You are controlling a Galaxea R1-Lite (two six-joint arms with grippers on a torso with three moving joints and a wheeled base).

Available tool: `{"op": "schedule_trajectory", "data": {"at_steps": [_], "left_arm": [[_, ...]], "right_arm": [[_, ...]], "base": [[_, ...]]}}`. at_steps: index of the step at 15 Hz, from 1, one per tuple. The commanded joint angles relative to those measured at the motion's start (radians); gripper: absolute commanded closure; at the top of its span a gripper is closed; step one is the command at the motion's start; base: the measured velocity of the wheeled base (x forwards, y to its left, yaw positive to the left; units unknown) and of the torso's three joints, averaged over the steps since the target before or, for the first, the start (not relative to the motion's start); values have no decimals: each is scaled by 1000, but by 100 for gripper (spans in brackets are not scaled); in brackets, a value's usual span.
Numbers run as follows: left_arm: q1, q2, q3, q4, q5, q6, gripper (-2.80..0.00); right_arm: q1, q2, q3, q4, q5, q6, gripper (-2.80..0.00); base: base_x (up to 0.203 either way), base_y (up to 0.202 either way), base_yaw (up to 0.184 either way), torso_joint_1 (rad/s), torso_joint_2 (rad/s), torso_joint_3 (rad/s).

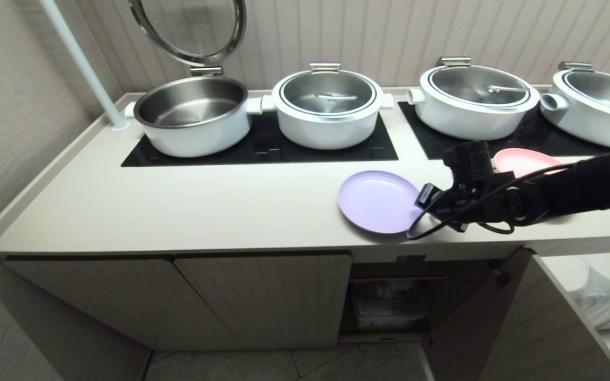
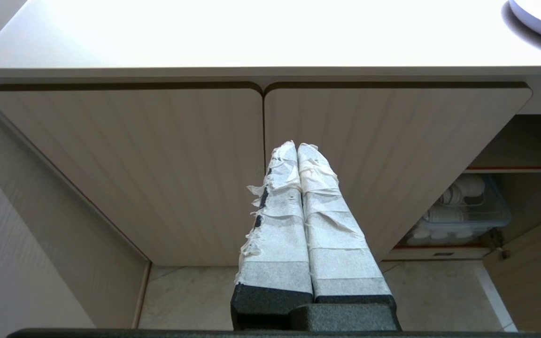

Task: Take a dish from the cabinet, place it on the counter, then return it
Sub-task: Place it on the table

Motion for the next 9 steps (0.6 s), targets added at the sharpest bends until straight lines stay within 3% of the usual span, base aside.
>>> {"op": "schedule_trajectory", "data": {"at_steps": [1, 9], "left_arm": [[0, 0, 0, 0, 0, -1, 0], [0, 0, 0, 0, 0, -1, 0]], "right_arm": [[2, -1, 2, -1, -3, 4, -280], [0, -54, 12, -7, -11, -17, -280]], "base": [[0, 0, 0, 0, 0, 0], [0, 0, 0, 0, 0, 0]]}}
